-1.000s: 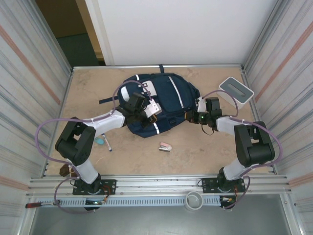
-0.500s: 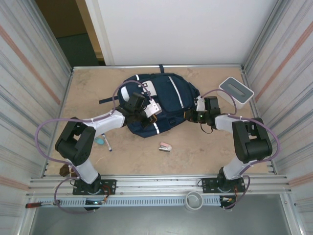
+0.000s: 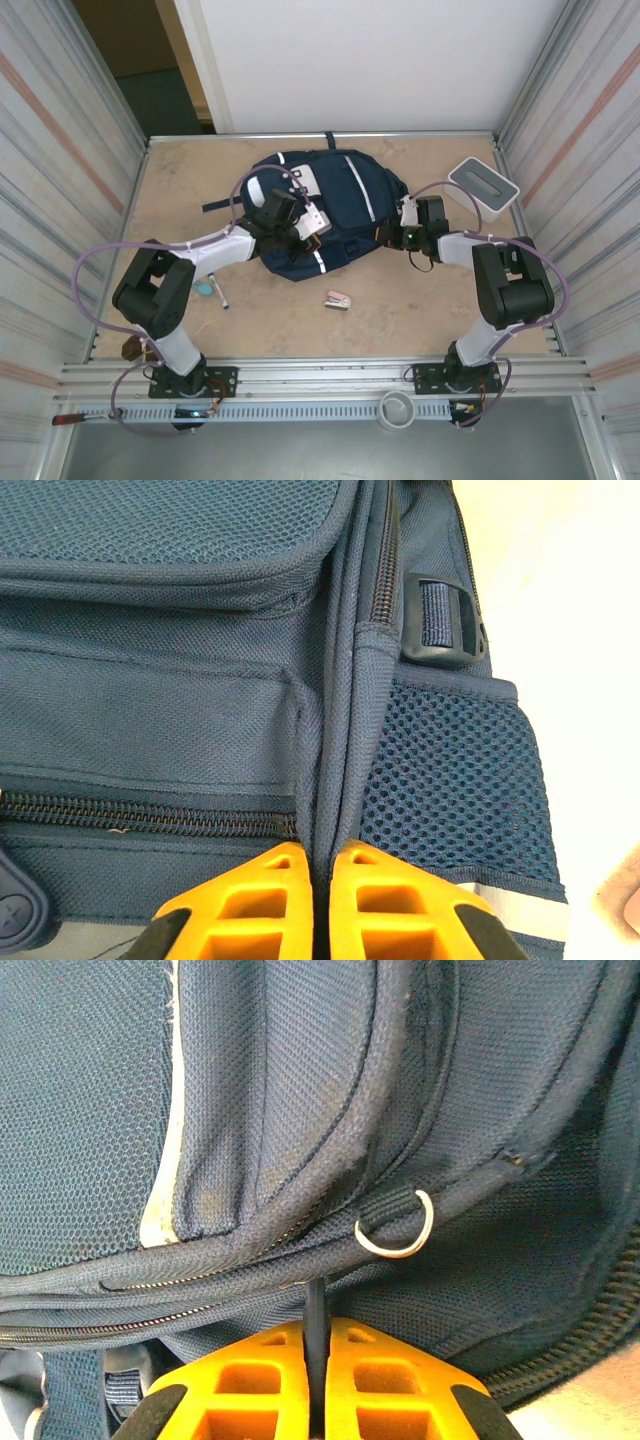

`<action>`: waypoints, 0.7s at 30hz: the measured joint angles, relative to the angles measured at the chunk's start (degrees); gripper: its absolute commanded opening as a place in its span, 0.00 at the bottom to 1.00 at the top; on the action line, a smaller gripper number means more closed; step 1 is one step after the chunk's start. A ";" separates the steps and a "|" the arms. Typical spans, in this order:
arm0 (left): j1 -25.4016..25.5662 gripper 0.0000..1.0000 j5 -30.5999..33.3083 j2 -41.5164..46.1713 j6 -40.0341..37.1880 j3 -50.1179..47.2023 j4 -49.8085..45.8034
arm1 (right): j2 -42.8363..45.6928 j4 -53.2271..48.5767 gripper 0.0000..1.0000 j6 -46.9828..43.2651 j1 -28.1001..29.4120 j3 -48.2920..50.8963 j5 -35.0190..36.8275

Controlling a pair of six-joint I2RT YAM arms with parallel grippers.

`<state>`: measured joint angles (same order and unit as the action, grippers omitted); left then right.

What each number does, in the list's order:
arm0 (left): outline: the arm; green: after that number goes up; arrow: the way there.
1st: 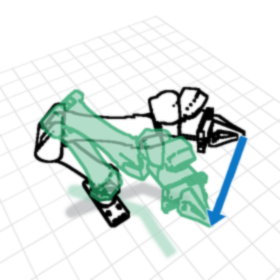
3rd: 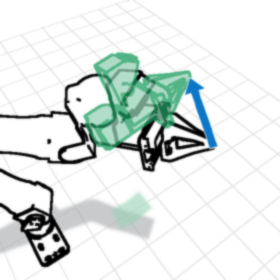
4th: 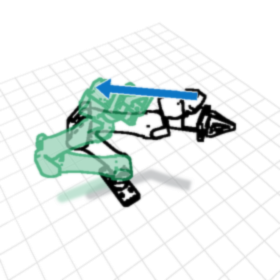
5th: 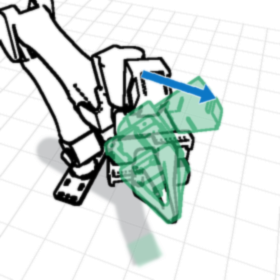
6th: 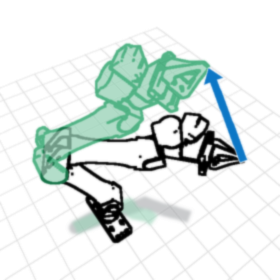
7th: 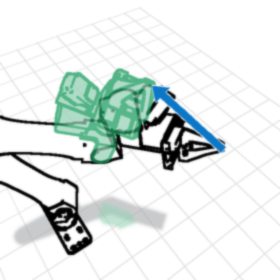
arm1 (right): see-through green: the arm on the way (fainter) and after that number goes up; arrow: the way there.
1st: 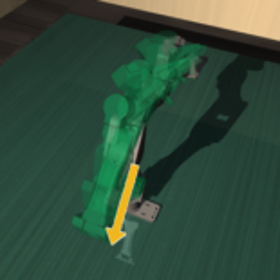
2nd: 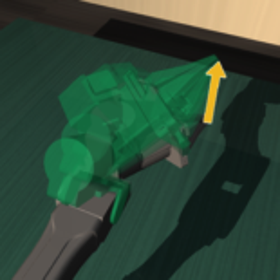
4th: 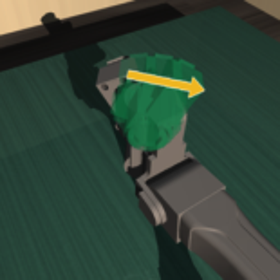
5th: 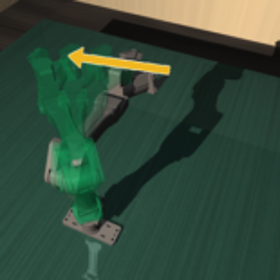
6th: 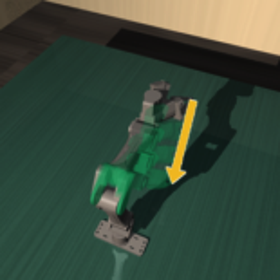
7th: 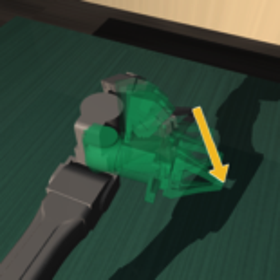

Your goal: Pack books, pencil case, and school supplies into a backpack

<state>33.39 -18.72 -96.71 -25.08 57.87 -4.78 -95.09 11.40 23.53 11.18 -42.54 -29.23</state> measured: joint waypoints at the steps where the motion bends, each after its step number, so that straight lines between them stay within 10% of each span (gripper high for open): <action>1: -0.02 0.00 0.35 0.44 -0.15 -0.55 0.46 | 0.42 -0.33 0.00 0.00 0.20 0.04 0.96; 8: -2.47 0.01 1.38 5.14 -0.42 -4.92 2.19 | 7.17 -1.40 0.00 0.02 1.86 2.62 8.04; 21: 0.28 0.57 6.67 9.79 -1.81 -7.02 3.74 | 14.82 -0.39 0.00 0.04 8.28 6.08 15.80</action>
<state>33.67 -12.05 -86.91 -26.89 50.85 -1.04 -80.27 11.00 23.57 19.46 -36.47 -13.43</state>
